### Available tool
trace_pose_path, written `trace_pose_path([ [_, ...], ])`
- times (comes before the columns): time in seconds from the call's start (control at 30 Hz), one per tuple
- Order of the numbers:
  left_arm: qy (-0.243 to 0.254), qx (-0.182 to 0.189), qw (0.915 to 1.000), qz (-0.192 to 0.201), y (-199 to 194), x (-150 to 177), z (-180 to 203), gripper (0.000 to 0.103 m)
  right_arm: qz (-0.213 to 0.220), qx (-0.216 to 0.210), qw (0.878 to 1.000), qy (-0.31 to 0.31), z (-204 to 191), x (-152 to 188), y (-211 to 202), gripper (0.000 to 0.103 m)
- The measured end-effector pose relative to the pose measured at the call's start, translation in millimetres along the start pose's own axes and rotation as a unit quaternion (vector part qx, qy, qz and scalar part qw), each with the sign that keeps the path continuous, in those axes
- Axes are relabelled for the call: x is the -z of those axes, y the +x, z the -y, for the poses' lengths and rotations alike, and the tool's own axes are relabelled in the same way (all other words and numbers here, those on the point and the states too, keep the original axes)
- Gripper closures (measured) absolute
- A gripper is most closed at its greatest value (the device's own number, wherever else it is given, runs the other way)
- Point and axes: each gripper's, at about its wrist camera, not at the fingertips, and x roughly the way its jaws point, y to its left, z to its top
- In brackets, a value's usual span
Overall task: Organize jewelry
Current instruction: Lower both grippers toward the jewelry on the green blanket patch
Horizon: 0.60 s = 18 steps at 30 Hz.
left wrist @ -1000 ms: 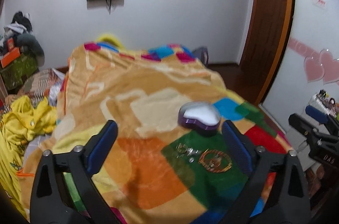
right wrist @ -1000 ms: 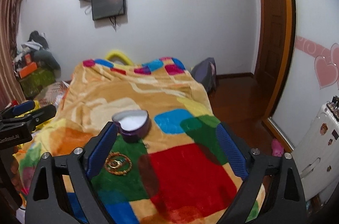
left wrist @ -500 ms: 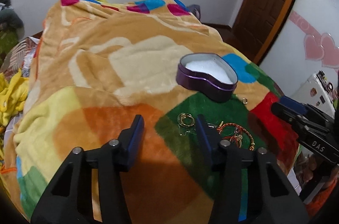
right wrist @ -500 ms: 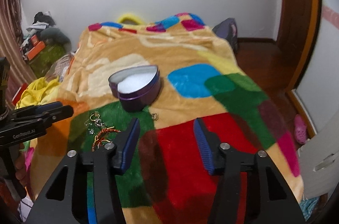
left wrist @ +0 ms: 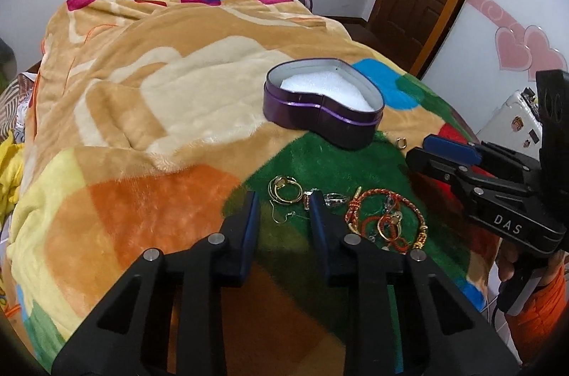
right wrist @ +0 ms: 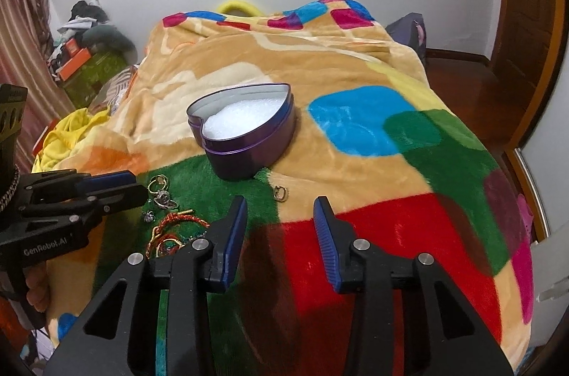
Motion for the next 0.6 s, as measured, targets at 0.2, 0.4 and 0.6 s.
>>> trace_pose_path([
  [0.2,0.012,0.013,0.9998,-0.011,7.8,-3.0,3.2,0.089,-0.004,-0.001,1.000,-0.008,-1.5,-4.1,5.7,0.069],
  [0.4,0.004,0.010,0.9998,-0.016,14.4,-5.5,0.5,0.090,-0.010,-0.003,1.000,-0.013,-4.5,-6.2,12.4,0.076],
  [0.6,0.011,0.001,0.9999,-0.013,17.7,-7.3,1.8,0.090,-0.014,-0.003,1.000,-0.010,-3.7,-6.2,19.1,0.087],
])
